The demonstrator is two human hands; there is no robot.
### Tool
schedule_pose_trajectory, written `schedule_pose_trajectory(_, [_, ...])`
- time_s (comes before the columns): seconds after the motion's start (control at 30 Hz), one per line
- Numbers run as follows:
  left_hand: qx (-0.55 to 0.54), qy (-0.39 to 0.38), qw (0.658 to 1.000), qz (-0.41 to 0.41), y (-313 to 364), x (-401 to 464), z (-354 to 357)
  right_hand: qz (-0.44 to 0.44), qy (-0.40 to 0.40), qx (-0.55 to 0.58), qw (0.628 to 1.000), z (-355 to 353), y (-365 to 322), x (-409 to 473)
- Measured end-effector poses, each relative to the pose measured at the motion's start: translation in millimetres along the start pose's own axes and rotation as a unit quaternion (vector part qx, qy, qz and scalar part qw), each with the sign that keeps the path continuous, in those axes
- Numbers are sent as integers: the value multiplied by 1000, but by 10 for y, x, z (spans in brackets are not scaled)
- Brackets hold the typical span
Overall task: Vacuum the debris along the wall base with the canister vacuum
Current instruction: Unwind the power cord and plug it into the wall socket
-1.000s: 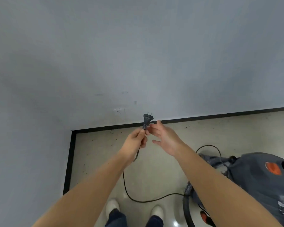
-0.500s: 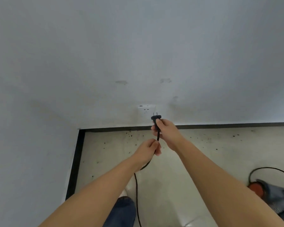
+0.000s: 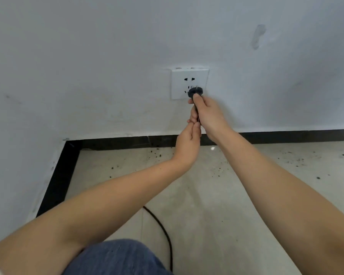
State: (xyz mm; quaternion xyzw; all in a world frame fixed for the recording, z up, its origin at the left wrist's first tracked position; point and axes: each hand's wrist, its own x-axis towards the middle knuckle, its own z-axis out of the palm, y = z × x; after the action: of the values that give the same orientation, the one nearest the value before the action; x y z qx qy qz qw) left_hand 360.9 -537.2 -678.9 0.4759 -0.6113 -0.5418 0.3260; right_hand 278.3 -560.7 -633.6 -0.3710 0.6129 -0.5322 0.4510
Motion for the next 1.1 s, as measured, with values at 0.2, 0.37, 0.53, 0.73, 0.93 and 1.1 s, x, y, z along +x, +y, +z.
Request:
schedule_pose_trajectory(0.2, [-19,9,999,-36,89,-17,-112,42,-5,-4,999,123,-152,-7])
schedule_pose_trajectory(0.37, [-41,5,999,-1,23,63,-119,20,27,66,997,192,-47,34])
schedule_pose_trajectory(0.53, [-45,-12,999,2,106,45,-134,31,8,84,996,166,-139,37])
schedule_pose_trajectory(0.73, [-80,-7,997,16,107,91,-156,57,17,102,993,237,-221,77])
schedule_pose_trajectory(0.93, [-107,15,993,40,164,86,-169,128,44,158,978,283,-395,165])
schedule_pose_trajectory(1.1, [-80,34,995,56,154,146,-150,135,53,153,977,250,-409,249])
